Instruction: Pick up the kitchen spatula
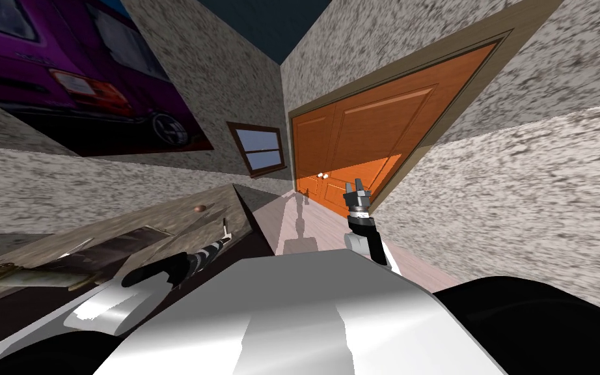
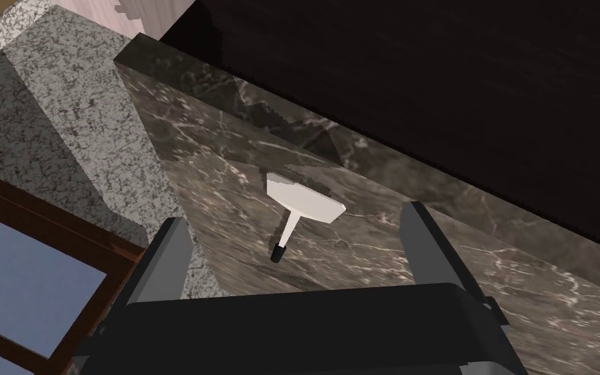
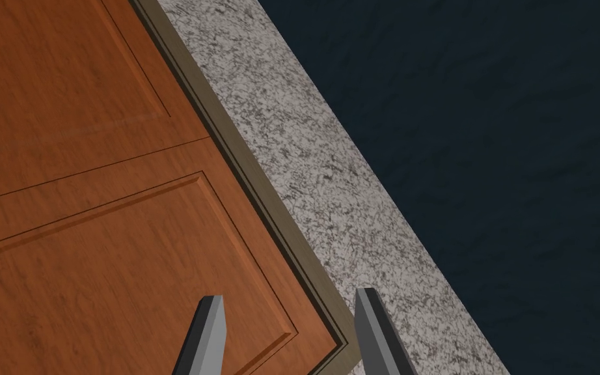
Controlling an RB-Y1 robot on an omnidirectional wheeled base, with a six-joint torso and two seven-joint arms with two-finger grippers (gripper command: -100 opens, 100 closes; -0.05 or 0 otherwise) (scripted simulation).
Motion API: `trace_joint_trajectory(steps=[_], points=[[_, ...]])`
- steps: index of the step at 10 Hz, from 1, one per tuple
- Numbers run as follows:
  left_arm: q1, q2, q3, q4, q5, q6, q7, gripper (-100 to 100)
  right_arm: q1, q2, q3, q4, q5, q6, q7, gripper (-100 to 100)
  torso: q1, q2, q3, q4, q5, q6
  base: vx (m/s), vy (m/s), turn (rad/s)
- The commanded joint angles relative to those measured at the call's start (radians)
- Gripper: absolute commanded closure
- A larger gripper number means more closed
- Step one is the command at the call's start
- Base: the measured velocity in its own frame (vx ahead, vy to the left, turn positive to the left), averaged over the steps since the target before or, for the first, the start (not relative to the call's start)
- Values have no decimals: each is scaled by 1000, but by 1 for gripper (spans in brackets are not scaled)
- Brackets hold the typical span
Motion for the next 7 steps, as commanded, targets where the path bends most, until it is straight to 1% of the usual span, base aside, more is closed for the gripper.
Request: trace_joint_trajectory(steps=[1, 2, 3, 5, 7], points=[[8, 28, 0, -1, 14, 49, -14, -100, 0, 0, 0, 0, 0, 0, 0, 0, 0, 0, 0, 0, 0, 0, 71, 31, -60], [8, 47, -7, 0, 20, 74, -25, -100, 0, 0, 0, 0, 0, 0, 0, 0, 0, -1, 0, 0, 0, 0, 99, 76, -100], [8, 47, -7, 0, 20, 84, -25, -100, 0, 0, 0, 0, 0, 0, 0, 0, 2, -2, -1, 0, 0, 0, 76, 61, -50], [5, 79, -21, 1, 28, 146, -45, -100, 0, 0, 0, 0, 0, 0, 0, 0, 0, -1, -1, 0, 0, 0, 80, 55, -84], [-1, 106, -36, 1, 34, 201, -64, -100, 0, 0, 0, 0, 0, 0, 0, 0, 2, -3, -1, -1, 1, 0, 110, 87, -87]])
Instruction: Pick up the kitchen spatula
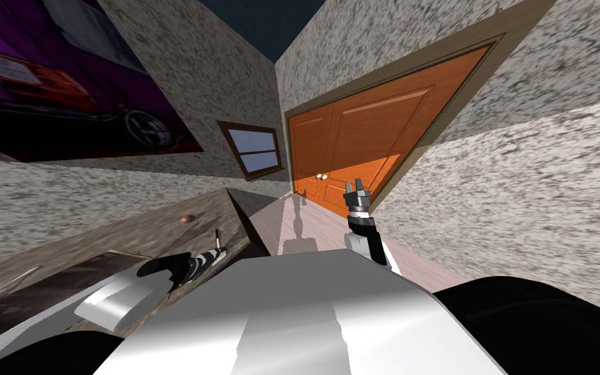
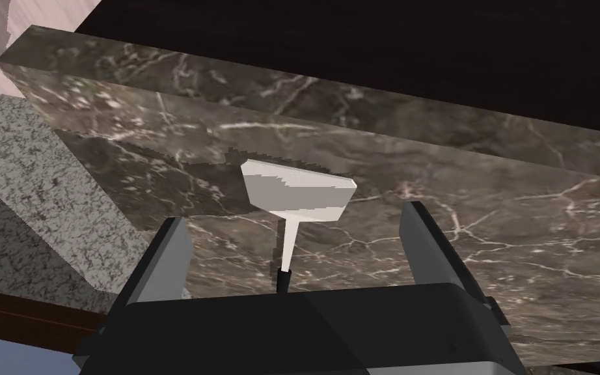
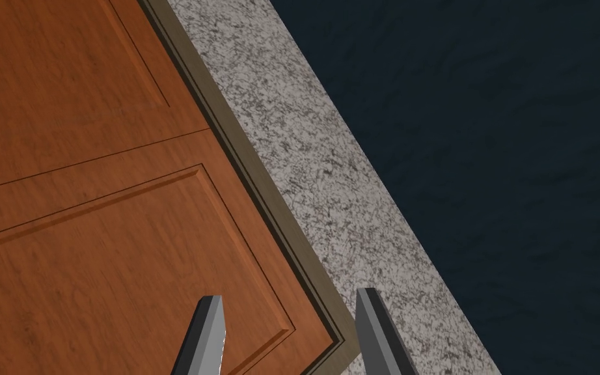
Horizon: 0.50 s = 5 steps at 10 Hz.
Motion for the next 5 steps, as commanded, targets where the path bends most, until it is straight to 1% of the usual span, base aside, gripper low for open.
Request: trace_joint_trajectory(steps=[1, 3, 5], points=[[2, 8, -1, -7, 1, 28, -4, -100, 0, 0, 0, 0, 0, 0, 0, 0, 0, 0, 0, 0, 0, 0, 83, 73, -40], [-5, 28, -15, -7, 7, 80, -22, -100, 0, 0, 0, 0, 0, 0, 0, 0, -2, 2, 1, 0, 0, 0, 73, 62, -71], [-11, 45, -28, -8, 13, 125, -36, -100, 0, 0, 0, 0, 0, 0, 0, 0, -1, 1, 1, 0, 0, 0, 100, 79, -87]])
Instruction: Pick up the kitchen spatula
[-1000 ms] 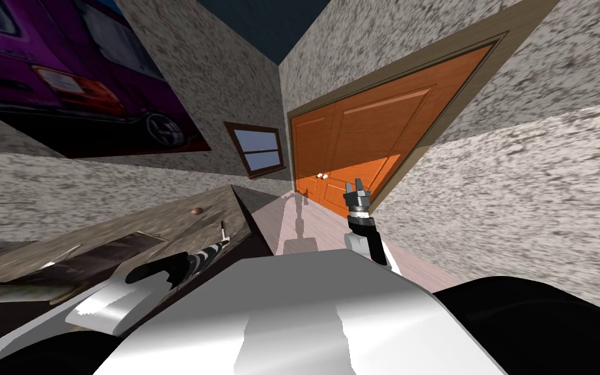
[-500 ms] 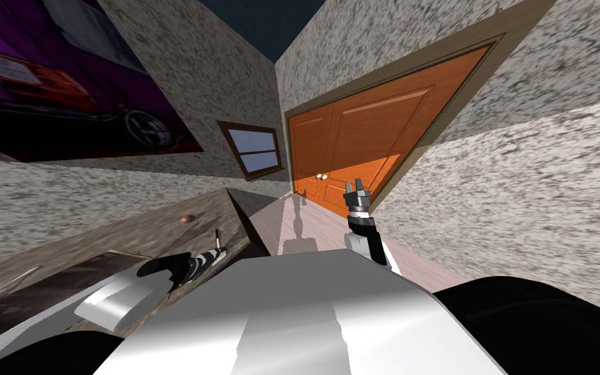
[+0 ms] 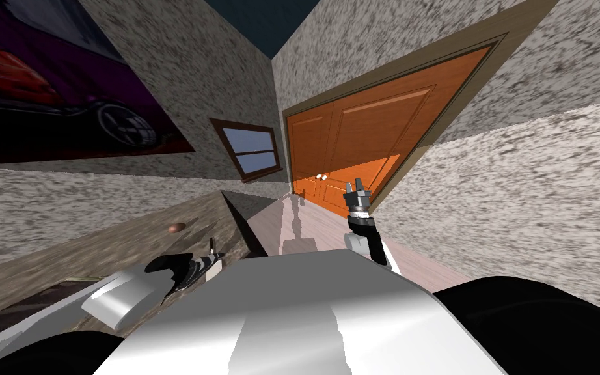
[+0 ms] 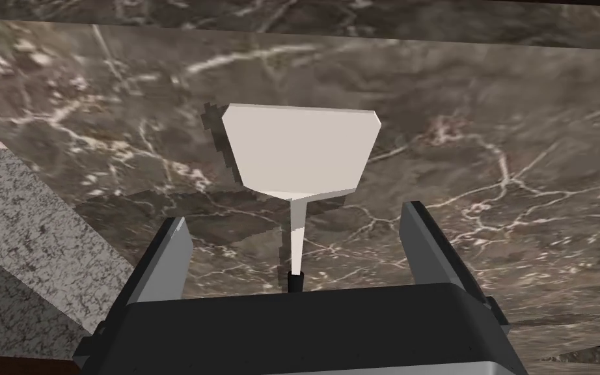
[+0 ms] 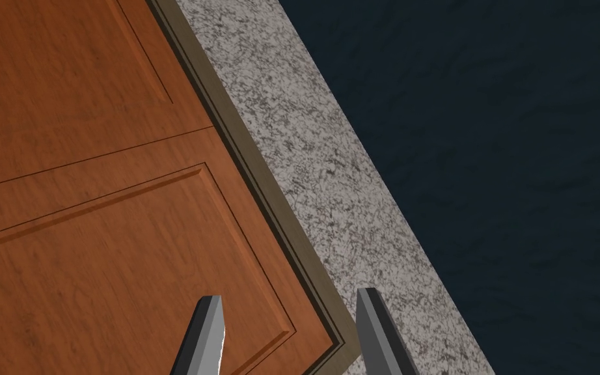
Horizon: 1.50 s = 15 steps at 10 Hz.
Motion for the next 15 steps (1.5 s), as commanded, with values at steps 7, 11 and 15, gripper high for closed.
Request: trace_joint_trajectory(steps=[7, 11, 15], points=[[-32, -1, -52, 44, -13, 38, -30, -100, 0, 0, 0, 0, 0, 0, 0, 0, -5, 6, 4, 1, -1, 0, 41, 54, -60], [-43, -17, -72, 65, -29, 28, -32, 100, 0, 0, 0, 0, 0, 0, 0, 0, -5, 7, 4, 2, -1, 0, -1, -1, -29], [-43, -17, -72, 65, -29, 28, -33, 100, 0, 0, 0, 0, 0, 0, 0, 0, -5, 6, 3, 1, 0, 0, 0, 0, 0]])
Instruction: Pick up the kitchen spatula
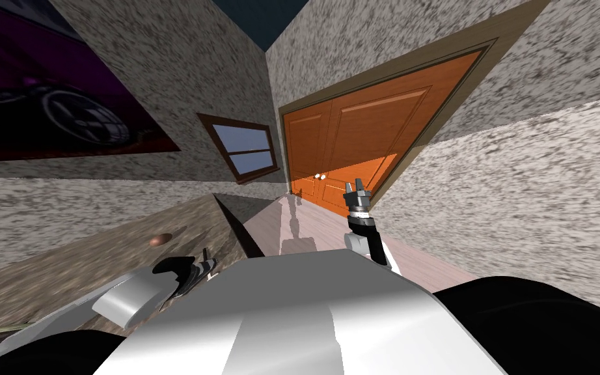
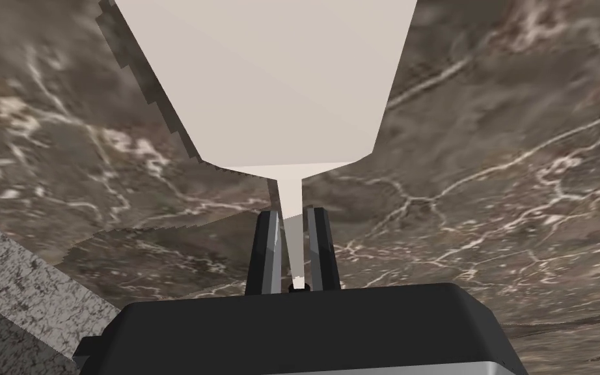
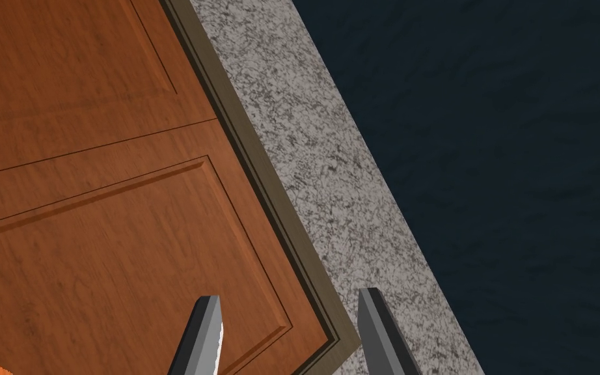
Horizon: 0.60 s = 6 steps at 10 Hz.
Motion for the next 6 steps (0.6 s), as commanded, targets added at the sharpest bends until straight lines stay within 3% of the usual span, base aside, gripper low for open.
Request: trace_joint_trajectory(steps=[1, 2, 4, 5, 6], points=[[0, 0, 0, 0, 0, 0, 0, 0, 0, 0, 0, 0, 0, 0, 0, 0, 0, 0, 0, 0, 0, 0, 0, 0, 0], [14, 20, 25, -28, 20, 14, 4, 100, 0, 0, 0, 0, 0, 0, 0, 0, 0, 0, 0, 0, 0, 0, 1, 2, 101], [24, 39, 46, -60, 36, 33, 12, 100, 0, 0, 0, 0, 0, 0, 0, 0, 0, 0, 0, 0, -1, -1, 2, 0, 84], [13, 32, 33, -44, 30, 25, 8, 100, 0, 0, 0, 0, 0, 0, 0, 0, -1, 0, 0, 0, 0, 0, 0, 0, 11], [13, 33, 34, -46, 31, 27, 9, 0, 0, 0, 0, 0, 0, 0, 0, 0, 0, 0, 0, 0, 0, 0, 0, 0, 0]])
